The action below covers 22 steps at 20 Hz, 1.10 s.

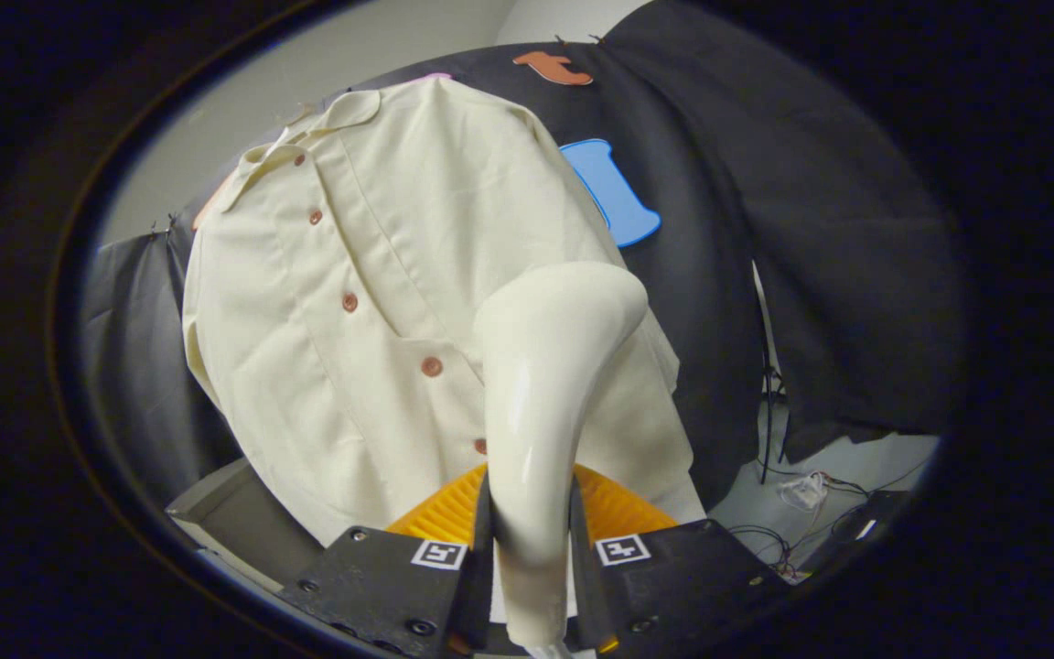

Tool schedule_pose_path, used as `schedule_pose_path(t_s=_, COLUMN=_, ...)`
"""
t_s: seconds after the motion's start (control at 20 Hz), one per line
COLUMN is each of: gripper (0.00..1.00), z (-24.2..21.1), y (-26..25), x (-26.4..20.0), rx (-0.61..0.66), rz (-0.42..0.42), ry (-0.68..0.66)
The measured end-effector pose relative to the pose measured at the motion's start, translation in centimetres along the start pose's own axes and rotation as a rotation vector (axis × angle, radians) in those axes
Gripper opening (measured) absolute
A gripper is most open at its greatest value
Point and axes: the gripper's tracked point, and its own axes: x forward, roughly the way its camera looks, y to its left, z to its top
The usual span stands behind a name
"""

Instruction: Iron the clothes twice with a garment steamer, once on the left side and once on the right side.

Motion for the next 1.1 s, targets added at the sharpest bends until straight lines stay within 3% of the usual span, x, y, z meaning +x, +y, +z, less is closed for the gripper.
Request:
schedule_pose_path(t_s=0.65, gripper=0.37, z=-9.3, y=-6.4, x=-0.9, rx=0.086, rz=-0.08, ry=0.074)
schedule_pose_path(t_s=1.1, gripper=0.37, z=-13.6, y=-7.3, x=-2.3, rx=0.088, rz=-0.102, ry=0.127)
